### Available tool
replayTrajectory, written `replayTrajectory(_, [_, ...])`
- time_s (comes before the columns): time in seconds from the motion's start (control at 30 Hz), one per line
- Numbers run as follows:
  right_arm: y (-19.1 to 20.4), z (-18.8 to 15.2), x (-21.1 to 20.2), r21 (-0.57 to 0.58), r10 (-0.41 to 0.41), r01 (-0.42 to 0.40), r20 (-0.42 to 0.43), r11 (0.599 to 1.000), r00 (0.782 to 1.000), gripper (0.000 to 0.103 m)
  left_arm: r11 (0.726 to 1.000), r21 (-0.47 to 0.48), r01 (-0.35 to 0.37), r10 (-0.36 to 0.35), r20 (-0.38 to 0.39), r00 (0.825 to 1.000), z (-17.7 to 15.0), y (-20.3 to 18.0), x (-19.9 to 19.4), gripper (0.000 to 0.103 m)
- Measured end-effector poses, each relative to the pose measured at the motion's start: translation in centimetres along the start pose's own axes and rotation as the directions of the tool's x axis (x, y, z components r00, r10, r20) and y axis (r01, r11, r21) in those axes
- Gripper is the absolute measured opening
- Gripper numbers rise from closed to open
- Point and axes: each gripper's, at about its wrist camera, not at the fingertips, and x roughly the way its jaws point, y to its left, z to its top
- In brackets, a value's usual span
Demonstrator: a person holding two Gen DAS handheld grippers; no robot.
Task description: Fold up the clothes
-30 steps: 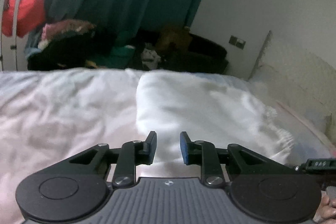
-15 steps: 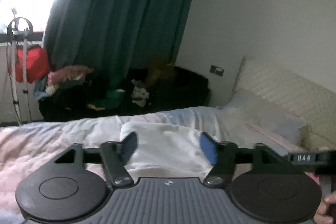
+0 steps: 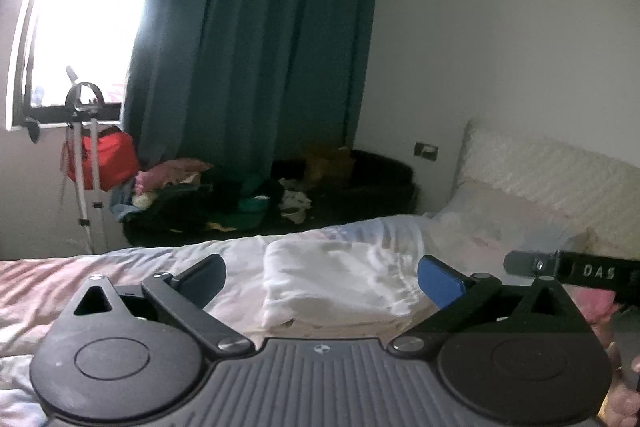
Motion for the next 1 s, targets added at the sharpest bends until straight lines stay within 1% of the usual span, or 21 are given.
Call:
replayTrajectory(0.13, [1.1, -1.8, -2.0, -0.045, 0.01, -0.008, 0.044, 0.999, 0.999, 0.092, 1.0, 0.027, -0.015, 0.015, 0.016, 1.0, -1.5, -0.9, -2.6, 0.103])
replayTrajectory(0.27, [1.8, -3.7, -3.1, -0.083, 0.006, 0.001, 0.083, 0.997, 0.997, 0.092, 1.0, 0.016, -0.023, 0.022, 0.041, 0.999, -3.3, -1.2, -4.2, 0.103])
replayTrajectory(0.33, [1.9, -4.7, -3.3, -0.09, 0.006, 0.002, 0.09, 0.996, 0.996, 0.092, 0.999, 0.017, -0.036, 0.035, 0.052, 0.998, -4.3, -1.3, -4.4, 0.103])
replayTrajectory(0.43, [2.1, -6.4, -3.2, -0.111, -0.004, 0.015, 0.097, 0.994, 0.995, 0.092, 1.0, 0.004, -0.03, 0.03, 0.049, 0.998, -5.5, -1.1, -4.4, 0.103])
replayTrajectory(0.53, [2.5, -8.5, -2.9, -0.15, -0.032, 0.05, 0.121, 0.987, 0.992, 0.092, 0.998, 0.017, -0.066, 0.065, 0.058, 0.996, -6.7, -0.9, -4.5, 0.103])
replayTrajectory(0.7, [2.4, -10.9, -1.4, -0.145, -0.053, 0.068, 0.099, 0.987, 0.994, 0.092, 0.997, 0.002, -0.072, 0.072, 0.058, 0.996, -8.2, -0.2, -4.3, 0.103])
replayTrajectory(0.8, [2.5, -11.5, -1.1, -0.156, -0.061, 0.079, 0.115, 0.985, 0.991, 0.092, 0.994, 0.025, -0.103, 0.101, 0.056, 0.993, -8.9, -0.2, -4.2, 0.103])
replayTrajectory(1.0, [2.5, -12.1, 0.0, -0.156, -0.076, 0.088, 0.082, 0.984, 0.994, 0.092, 0.99, 0.039, -0.137, 0.136, 0.027, 0.99, -10.4, 0.4, -3.7, 0.103])
